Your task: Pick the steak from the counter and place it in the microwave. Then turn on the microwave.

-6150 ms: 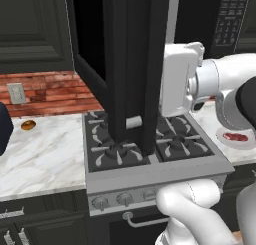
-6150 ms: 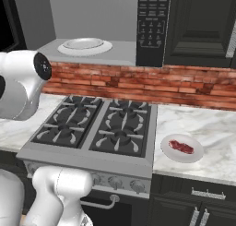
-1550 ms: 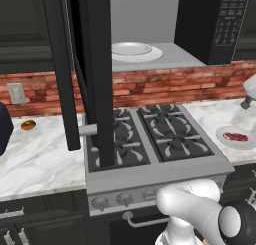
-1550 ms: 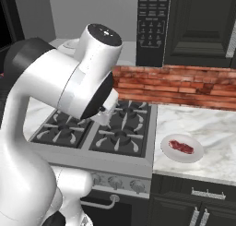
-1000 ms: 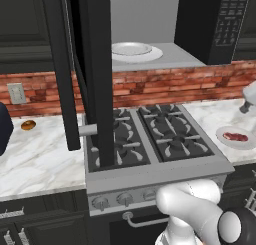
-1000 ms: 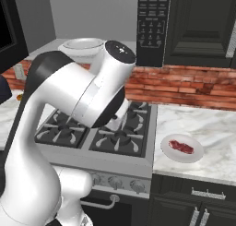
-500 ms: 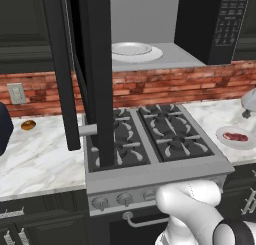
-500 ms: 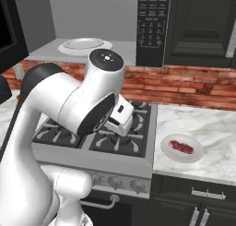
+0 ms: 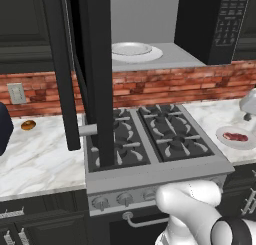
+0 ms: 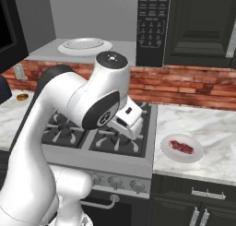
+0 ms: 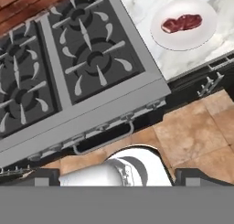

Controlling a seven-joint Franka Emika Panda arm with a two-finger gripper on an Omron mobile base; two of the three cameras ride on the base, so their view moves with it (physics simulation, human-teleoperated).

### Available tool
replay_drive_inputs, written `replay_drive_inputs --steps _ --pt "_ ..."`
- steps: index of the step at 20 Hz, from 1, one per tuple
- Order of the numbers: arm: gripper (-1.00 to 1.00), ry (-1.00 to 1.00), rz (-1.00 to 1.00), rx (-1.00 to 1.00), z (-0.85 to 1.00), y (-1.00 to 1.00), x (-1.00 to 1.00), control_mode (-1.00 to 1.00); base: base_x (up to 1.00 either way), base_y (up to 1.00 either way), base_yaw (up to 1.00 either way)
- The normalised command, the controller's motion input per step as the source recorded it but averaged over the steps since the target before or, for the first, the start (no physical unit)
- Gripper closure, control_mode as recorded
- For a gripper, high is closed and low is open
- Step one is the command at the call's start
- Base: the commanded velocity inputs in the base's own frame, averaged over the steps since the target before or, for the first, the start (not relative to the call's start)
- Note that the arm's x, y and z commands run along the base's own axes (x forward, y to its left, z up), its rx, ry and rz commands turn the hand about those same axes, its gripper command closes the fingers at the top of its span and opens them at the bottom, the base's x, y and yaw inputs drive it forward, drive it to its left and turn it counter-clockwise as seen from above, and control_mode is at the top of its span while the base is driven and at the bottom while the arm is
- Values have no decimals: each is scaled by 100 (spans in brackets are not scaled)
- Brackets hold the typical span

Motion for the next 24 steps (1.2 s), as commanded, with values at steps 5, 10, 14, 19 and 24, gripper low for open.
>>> replay_drive_inputs --steps 5,10,14,19,24 --pt "-100 22 -6 1 -20 -28 22 -100 0 0 0" --pt "-100 13 -5 0 -21 -28 19 -100 0 0 0" --pt "-100 0 -6 0 -22 -24 14 -100 0 0 0" --pt "-100 0 -7 0 -23 -26 11 -100 0 0 0" --pt "-100 0 -12 0 -27 -19 16 -100 0 0 0"
